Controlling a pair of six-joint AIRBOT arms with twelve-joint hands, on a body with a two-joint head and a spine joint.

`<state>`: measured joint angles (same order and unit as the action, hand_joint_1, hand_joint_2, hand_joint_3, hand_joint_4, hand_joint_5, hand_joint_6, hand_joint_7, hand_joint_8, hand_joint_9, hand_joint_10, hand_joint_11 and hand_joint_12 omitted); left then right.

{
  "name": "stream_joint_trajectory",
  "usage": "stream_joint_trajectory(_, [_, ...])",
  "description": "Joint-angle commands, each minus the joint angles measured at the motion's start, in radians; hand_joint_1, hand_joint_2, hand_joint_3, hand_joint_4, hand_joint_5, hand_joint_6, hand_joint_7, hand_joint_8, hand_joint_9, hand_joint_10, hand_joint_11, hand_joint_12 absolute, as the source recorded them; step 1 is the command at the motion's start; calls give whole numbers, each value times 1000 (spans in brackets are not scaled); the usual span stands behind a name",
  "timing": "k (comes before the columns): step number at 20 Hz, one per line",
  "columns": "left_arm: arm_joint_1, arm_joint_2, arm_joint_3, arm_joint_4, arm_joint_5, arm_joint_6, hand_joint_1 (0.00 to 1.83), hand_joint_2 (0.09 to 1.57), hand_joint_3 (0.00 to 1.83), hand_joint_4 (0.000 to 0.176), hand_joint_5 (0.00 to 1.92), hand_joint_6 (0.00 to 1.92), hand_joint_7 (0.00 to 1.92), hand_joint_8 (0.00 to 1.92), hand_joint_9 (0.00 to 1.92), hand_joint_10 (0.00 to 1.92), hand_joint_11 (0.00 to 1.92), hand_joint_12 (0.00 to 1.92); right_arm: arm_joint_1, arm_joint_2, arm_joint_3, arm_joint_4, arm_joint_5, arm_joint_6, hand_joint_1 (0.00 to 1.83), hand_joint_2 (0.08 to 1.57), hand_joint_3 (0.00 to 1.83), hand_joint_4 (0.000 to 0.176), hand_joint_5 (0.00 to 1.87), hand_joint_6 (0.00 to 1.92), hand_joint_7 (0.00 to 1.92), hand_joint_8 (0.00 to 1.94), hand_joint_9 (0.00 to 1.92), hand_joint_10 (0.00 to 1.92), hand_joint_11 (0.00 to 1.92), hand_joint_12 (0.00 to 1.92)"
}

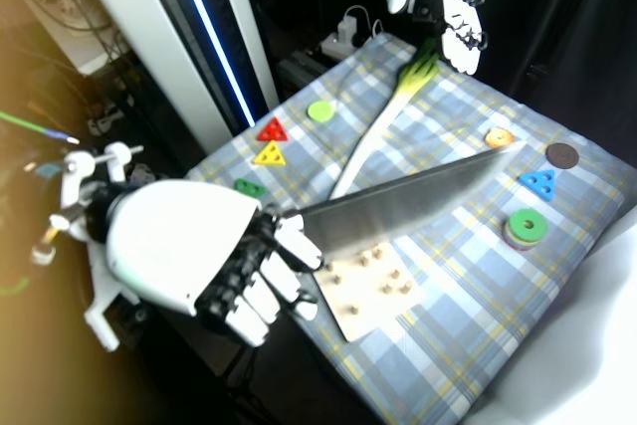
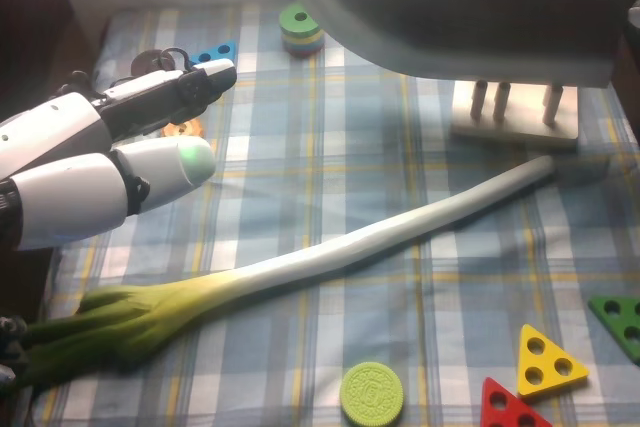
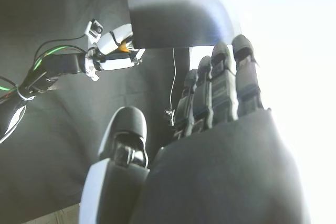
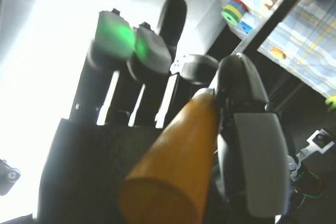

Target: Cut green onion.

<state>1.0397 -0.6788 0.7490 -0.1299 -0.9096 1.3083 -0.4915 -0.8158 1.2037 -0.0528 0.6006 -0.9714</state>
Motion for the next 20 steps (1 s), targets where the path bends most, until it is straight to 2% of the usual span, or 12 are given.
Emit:
stream_joint_trajectory(1, [-7,-1,0,-1,-114,-6,0,1508,0,0,157,0,166,0,178,1,0,300,8,9,12,16,88,-2,601,1360,0,110,842,1921,1219,1941,1274,1910,1342,1921])
stream_joint_trajectory(2, [-7,-3,1,0,-112,-6,0,1505,0,0,164,0,184,5,186,2,0,310,8,10,16,10,74,-2,626,1366,1,114,833,1921,1223,1941,1335,1919,1397,1921])
stream_joint_trajectory(4, [-7,-5,2,0,-109,-6,0,1507,0,0,151,1,159,2,165,3,0,244,21,12,22,-8,44,-2,696,1363,0,60,694,1921,1219,1941,1399,1921,1424,1921])
stream_joint_trajectory(5, [-7,-5,2,0,-109,-6,6,1508,0,0,177,3,177,3,187,4,0,288,30,14,24,-17,35,-2,639,1368,0,118,808,1921,1230,1941,1407,1921,1448,1921])
stream_joint_trajectory(8, [-7,-8,4,3,-108,-6,0,1501,0,0,180,1,174,1,189,1,0,301,37,24,30,-38,17,-3,643,1378,1,148,832,1921,1205,1941,1367,1921,1375,1921])
stream_joint_trajectory(9, [-7,-9,5,3,-108,-6,0,1497,0,0,174,0,165,0,178,0,0,301,37,27,31,-41,14,-3,590,1372,1,165,811,1921,1121,1941,1137,1921,433,1921])
stream_joint_trajectory(10, [-7,-10,6,3,-108,-6,0,1495,0,0,167,0,160,0,175,0,0,299,39,29,32,-43,12,-3,576,1375,2,165,685,1921,1063,1941,1075,1921,449,1921])
stream_joint_trajectory(12, [-8,-11,6,3,-108,-6,0,1494,0,0,159,0,149,2,163,3,0,254,48,32,33,-44,12,-3,595,1375,0,156,775,1921,1081,1941,1228,1921,1206,1921])
stream_joint_trajectory(13, [-7,-11,5,3,-108,-6,0,1496,0,0,172,2,163,3,174,4,0,272,55,33,33,-46,12,-3,572,1374,0,166,770,1921,1041,1941,1118,1921,603,1867])
stream_joint_trajectory(15, [-7,-12,5,3,-107,-6,0,1491,0,0,155,3,150,3,162,4,0,232,62,36,32,-51,12,-3,539,1369,0,176,827,1921,1138,1941,1193,1921,602,1892])
stream_joint_trajectory(18, [-7,-12,4,3,-106,-6,0,1492,3,0,150,1,146,0,159,0,0,249,62,41,32,-52,2,-3,601,1392,2,176,911,1921,1210,1941,1353,1921,1338,1921])
stream_joint_trajectory(20, [-7,-13,4,3,-108,-6,0,1491,1,0,173,5,176,7,182,5,0,284,62,40,30,-52,-2,-3,598,1377,0,176,884,1921,1178,1941,1351,1921,1353,1921])
